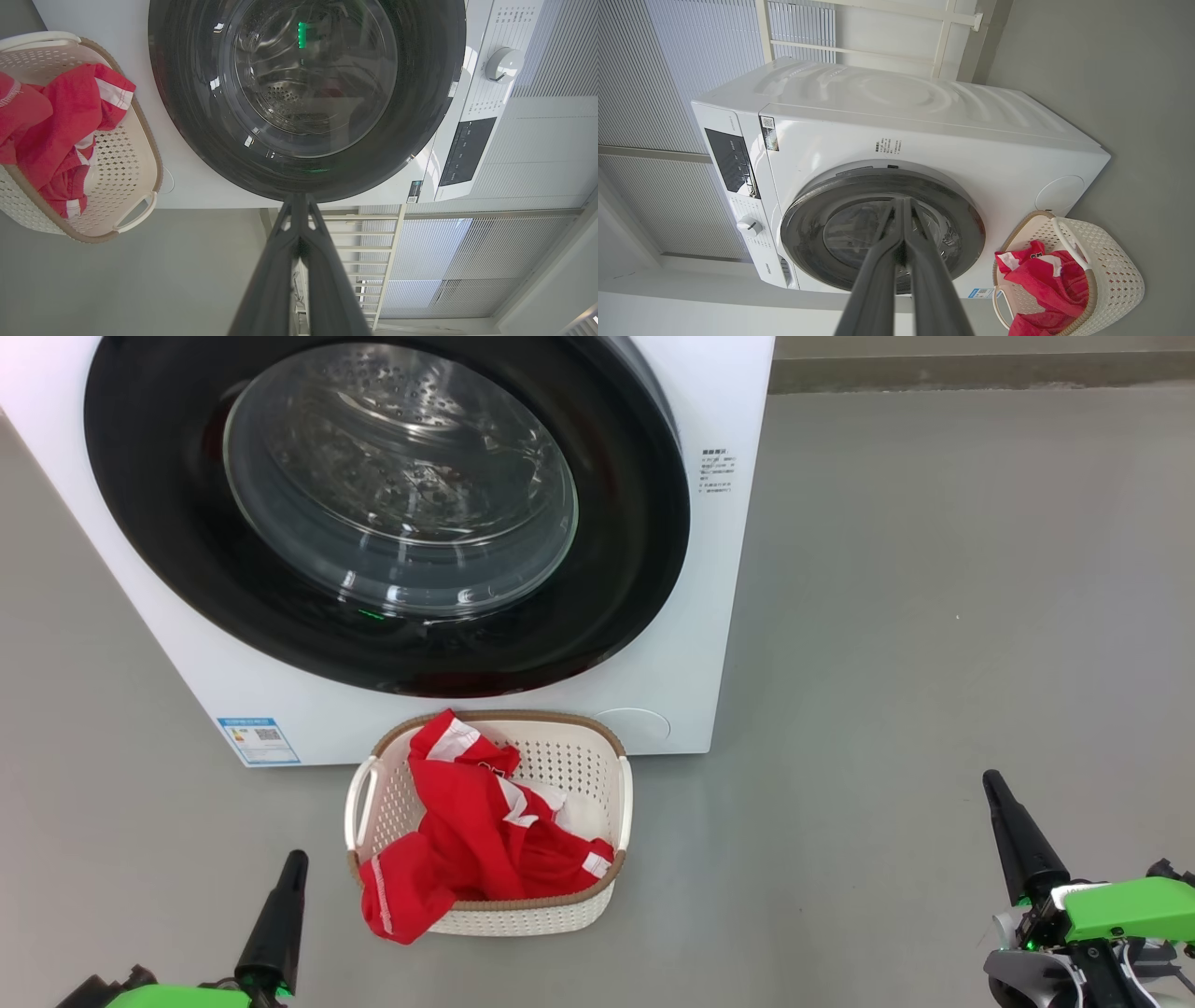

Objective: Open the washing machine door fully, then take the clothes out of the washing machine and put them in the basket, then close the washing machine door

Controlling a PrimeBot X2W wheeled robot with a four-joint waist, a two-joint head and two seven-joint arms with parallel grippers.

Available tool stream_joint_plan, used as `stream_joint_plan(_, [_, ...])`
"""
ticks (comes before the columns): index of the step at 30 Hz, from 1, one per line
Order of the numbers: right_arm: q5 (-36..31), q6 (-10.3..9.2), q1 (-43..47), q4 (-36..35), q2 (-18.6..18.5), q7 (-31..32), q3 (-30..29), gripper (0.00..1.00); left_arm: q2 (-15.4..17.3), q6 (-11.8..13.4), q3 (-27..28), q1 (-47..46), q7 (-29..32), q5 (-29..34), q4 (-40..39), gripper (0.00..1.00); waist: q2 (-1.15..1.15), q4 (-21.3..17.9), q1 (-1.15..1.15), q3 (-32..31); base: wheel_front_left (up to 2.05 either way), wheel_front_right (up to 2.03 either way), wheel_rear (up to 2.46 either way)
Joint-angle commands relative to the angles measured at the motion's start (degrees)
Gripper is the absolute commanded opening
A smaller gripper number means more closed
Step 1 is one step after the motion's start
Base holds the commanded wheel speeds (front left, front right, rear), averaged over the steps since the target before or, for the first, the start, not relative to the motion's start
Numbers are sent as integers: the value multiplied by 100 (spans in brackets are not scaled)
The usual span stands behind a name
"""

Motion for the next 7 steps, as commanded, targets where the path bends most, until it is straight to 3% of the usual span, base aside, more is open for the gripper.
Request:
stream_joint_plan(1, [-19, -3, -242, -161, -29, 27, 81, 0, 42, -38, 210, -239, 25, 41, -116, 0, 0, 0, 0, 0, 0, 0, 0])
stream_joint_plan(7, [-22, -3, -243, -161, -26, 30, 77, 0, 40, -38, 213, -240, 28, 44, -116, 0, 0, 0, 0, 0, 0, 0, 0])
